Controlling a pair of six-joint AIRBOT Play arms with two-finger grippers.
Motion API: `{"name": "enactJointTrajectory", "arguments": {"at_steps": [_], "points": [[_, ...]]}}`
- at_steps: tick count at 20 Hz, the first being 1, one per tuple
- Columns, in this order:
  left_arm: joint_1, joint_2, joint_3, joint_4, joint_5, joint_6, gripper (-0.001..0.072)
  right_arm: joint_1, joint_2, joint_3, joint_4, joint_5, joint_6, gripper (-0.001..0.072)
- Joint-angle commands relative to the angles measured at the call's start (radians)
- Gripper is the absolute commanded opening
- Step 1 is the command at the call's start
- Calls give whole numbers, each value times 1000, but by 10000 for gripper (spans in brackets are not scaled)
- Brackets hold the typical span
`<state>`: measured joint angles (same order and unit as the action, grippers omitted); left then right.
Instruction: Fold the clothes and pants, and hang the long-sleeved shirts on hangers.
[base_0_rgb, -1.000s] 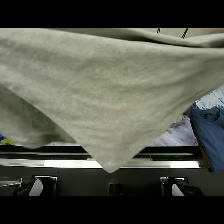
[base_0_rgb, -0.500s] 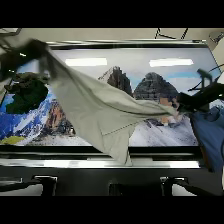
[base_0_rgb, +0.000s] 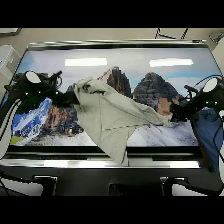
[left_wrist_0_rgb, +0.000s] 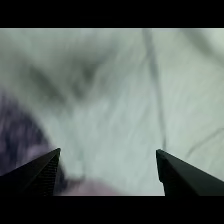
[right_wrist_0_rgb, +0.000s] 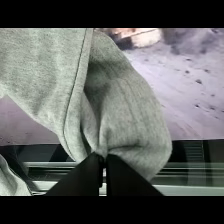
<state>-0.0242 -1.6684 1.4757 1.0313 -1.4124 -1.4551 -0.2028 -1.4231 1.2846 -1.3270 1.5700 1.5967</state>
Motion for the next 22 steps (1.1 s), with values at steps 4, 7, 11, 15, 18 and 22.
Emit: {"name": "enactJointTrajectory", "arguments": {"at_steps": [4,7,11,15,18,22], "points": [[-87,242,-552,-208,82,33,533,1,-2,-4,3,-6,-4,39],[-213,267,-734,-372,273,45,532,1,-2,-4,4,-17,-4,39],[-393,243,-766,-467,449,42,517,1,-2,-4,9,-4,-4,39],[-489,217,-766,-482,597,-73,476,1,-2,-4,11,2,-4,39],[-492,200,-762,-482,605,-59,26,1,-2,-4,11,3,-4,39],[-412,343,-654,-384,587,35,25,0,24,10,93,-51,-4,40]]}}
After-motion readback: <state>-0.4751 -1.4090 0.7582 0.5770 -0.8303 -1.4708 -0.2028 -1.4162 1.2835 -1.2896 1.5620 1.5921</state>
